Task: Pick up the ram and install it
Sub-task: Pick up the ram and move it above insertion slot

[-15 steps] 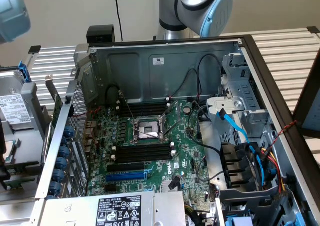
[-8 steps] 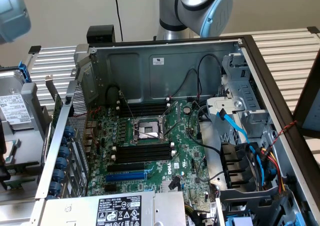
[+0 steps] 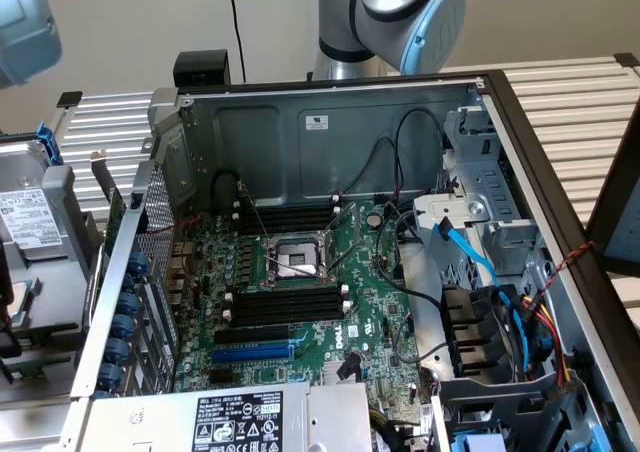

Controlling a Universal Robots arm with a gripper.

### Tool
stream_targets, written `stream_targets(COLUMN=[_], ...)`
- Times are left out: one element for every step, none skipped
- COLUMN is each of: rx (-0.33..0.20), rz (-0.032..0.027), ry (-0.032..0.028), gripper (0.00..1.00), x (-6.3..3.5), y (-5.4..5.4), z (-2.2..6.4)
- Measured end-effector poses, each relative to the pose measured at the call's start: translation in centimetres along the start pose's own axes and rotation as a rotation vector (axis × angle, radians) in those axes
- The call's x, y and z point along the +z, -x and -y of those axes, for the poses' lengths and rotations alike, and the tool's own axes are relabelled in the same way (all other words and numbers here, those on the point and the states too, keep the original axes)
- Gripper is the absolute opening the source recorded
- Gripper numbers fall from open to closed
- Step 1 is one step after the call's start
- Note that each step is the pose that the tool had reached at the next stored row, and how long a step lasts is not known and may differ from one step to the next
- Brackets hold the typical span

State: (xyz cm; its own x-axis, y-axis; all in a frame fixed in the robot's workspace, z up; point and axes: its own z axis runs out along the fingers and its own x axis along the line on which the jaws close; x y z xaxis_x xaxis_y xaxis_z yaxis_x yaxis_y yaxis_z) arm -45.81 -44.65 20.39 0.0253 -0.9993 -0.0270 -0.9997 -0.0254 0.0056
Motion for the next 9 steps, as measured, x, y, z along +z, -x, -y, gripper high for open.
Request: stream_targets(rx=[0.0, 0.0, 0.0, 0.0, 0.0, 0.0, 0.0, 0.0, 0.0], rz=[0.0, 0.0, 0.0, 0.0, 0.0, 0.0, 0.0, 0.0, -0.0001], ry=[0.0, 0.0, -0.0001, 0.0, 0.0, 0.0, 0.0, 0.0, 0.0], gripper=[0.38, 0.38, 0.38, 0.38, 0.38, 0.38, 0.38, 0.38, 0.36], x=[0.0, 0.0, 0.0, 0.0, 0.0, 0.0, 0.0, 0.0, 0.0], y=[0.0, 0.0, 0.0, 0.0, 0.0, 0.0, 0.0, 0.0, 0.0], z=[0.0, 0.0, 0.0, 0.0, 0.0, 0.0, 0.0, 0.0, 0.0])
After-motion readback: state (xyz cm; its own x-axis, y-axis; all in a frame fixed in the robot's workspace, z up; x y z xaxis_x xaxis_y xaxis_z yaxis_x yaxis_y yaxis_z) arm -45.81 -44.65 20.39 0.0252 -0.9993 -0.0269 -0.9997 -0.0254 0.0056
